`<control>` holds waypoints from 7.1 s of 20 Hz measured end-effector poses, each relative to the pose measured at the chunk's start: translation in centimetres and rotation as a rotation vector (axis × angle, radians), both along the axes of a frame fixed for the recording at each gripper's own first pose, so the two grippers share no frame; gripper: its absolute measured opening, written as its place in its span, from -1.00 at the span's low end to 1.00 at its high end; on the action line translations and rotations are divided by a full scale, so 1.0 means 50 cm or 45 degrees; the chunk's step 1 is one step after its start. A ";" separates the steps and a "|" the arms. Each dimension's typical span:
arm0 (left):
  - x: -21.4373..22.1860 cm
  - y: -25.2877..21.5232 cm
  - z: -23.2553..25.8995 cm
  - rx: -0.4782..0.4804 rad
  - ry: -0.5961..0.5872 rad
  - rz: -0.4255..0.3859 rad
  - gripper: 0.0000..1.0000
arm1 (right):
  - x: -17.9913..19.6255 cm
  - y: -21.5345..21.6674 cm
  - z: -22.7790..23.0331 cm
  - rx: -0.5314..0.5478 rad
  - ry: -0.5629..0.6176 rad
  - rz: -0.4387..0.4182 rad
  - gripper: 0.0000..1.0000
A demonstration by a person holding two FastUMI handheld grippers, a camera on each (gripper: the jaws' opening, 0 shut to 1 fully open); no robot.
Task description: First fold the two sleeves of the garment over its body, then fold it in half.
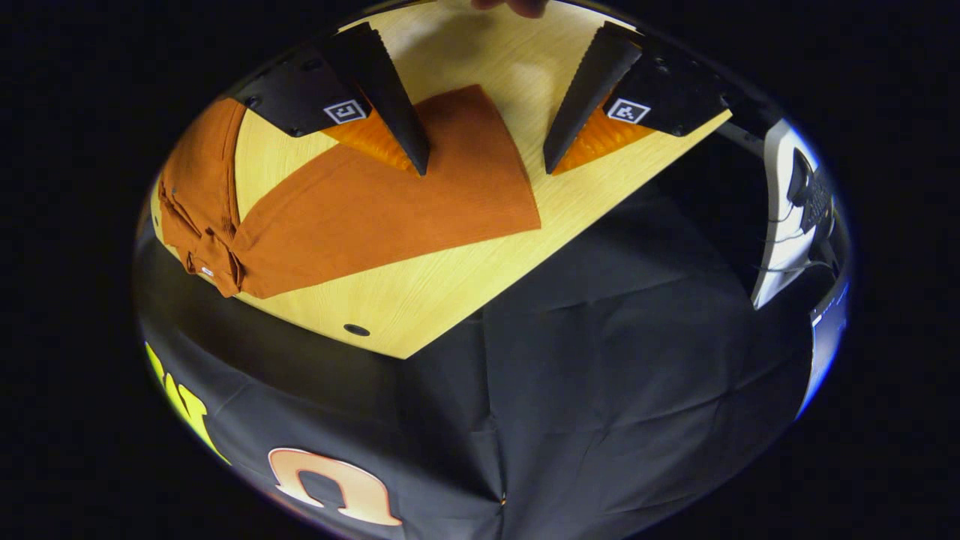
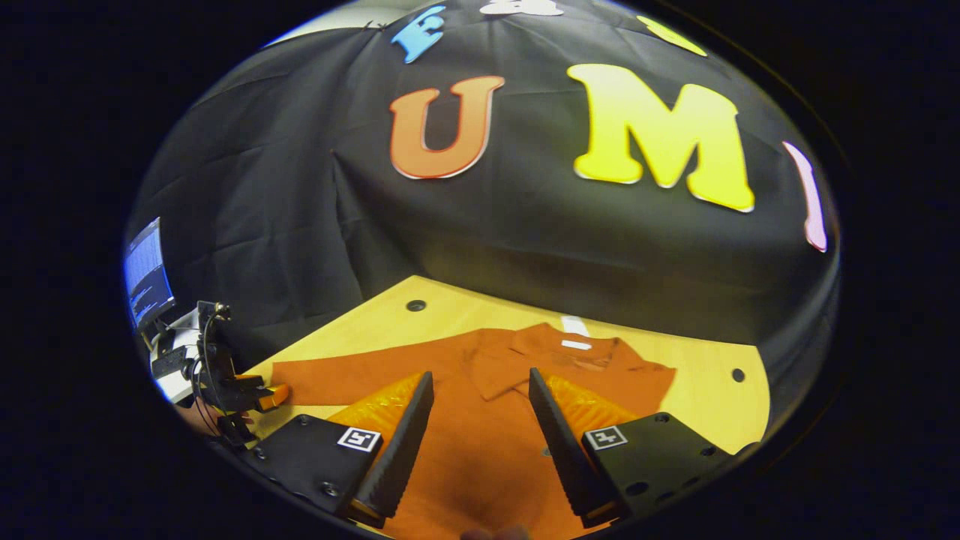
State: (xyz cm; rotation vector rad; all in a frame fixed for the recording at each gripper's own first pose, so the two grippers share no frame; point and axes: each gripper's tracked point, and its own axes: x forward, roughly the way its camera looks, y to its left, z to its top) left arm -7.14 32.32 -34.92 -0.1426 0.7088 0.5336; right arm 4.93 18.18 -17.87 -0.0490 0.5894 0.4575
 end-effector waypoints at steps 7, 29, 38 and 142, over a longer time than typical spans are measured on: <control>0.016 -0.010 -0.006 0.013 -0.028 0.062 0.96 | -0.021 -0.168 0.021 -0.037 -0.007 -0.171 0.66; 0.329 -0.174 0.347 -0.142 -0.438 -0.346 -0.94 | -0.140 -0.339 0.039 -0.002 -0.015 -0.331 0.79; 0.543 -0.523 0.502 -0.145 -0.486 -0.813 -0.95 | -0.204 -0.529 0.040 0.070 -0.039 -0.590 0.82; 0.248 -0.598 0.416 -0.526 -0.189 -0.880 -0.94 | 0.069 -0.479 -0.037 0.048 0.183 -0.322 -0.99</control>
